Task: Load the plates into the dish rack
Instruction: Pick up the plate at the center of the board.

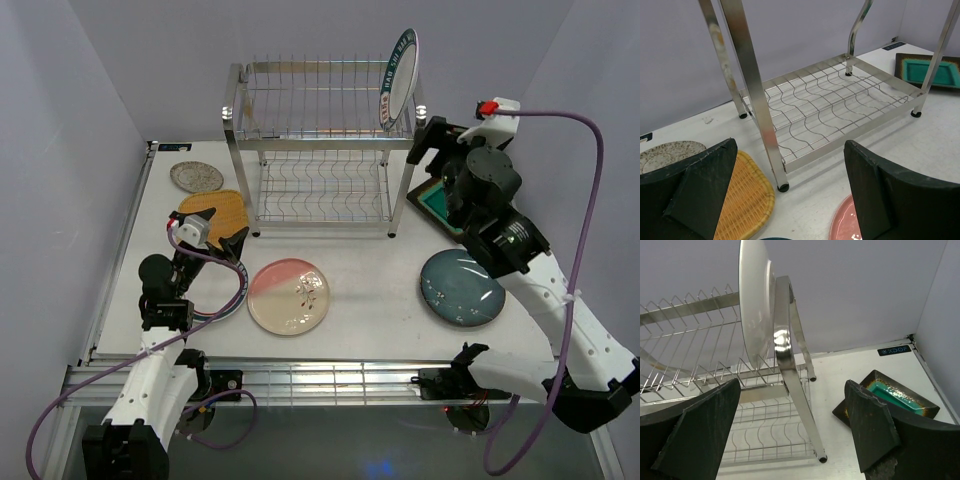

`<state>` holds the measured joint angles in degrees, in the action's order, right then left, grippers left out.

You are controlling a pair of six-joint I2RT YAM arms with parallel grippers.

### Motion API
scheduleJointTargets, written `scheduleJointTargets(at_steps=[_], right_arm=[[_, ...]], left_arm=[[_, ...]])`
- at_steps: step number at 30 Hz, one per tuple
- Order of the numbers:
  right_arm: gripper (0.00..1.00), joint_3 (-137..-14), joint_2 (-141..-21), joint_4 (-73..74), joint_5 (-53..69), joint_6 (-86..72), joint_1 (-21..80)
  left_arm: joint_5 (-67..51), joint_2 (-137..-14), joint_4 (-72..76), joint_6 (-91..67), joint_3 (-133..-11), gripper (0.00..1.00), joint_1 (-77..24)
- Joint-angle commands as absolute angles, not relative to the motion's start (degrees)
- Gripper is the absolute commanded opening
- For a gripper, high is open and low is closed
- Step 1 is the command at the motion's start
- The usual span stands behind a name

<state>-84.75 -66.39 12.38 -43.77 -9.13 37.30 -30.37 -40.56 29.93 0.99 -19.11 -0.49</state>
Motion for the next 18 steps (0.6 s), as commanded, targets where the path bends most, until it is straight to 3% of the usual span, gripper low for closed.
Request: scheduleJointTargets(at_steps=[1,18], right_arm=[[0.9,-75.6,-60.4,6.6,-41.0,-14.4,37.4],[0.9,-45.6,-38.7,3.5,-42.1,-27.3,37.4]], left_arm=[[-29.8,-39.2,29.7,0.6,-20.0,0.98,-0.6],[-30.4,-39.6,29.7,1.2,-20.0,0.98,-0.6]])
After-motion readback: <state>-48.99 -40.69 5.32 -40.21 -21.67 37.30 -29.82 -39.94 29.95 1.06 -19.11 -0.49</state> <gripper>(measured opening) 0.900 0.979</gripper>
